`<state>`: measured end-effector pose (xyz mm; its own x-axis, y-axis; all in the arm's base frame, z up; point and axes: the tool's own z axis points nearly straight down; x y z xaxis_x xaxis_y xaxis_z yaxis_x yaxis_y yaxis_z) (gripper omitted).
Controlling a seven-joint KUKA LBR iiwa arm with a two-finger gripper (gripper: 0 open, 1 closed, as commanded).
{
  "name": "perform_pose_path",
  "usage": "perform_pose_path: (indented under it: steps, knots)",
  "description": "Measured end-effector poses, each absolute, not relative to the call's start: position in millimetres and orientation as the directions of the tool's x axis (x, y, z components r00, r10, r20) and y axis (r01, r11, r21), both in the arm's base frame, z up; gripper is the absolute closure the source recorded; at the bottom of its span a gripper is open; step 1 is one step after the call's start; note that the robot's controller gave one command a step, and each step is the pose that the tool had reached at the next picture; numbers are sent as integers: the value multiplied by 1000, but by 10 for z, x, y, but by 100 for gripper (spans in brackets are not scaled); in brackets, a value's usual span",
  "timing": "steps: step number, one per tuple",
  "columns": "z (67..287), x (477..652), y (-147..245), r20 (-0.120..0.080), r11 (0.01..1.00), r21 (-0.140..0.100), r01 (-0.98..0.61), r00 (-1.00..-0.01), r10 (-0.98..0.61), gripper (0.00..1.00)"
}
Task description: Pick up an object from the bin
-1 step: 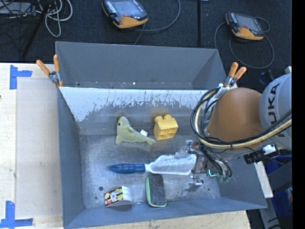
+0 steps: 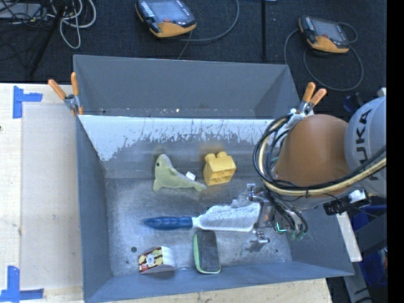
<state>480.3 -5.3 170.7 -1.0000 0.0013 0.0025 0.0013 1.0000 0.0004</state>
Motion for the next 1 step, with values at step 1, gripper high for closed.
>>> perform_pose_path:
  steps: [1]
  knots:
    - [843,5103,128,-43,990,2,143,-989,143,100]
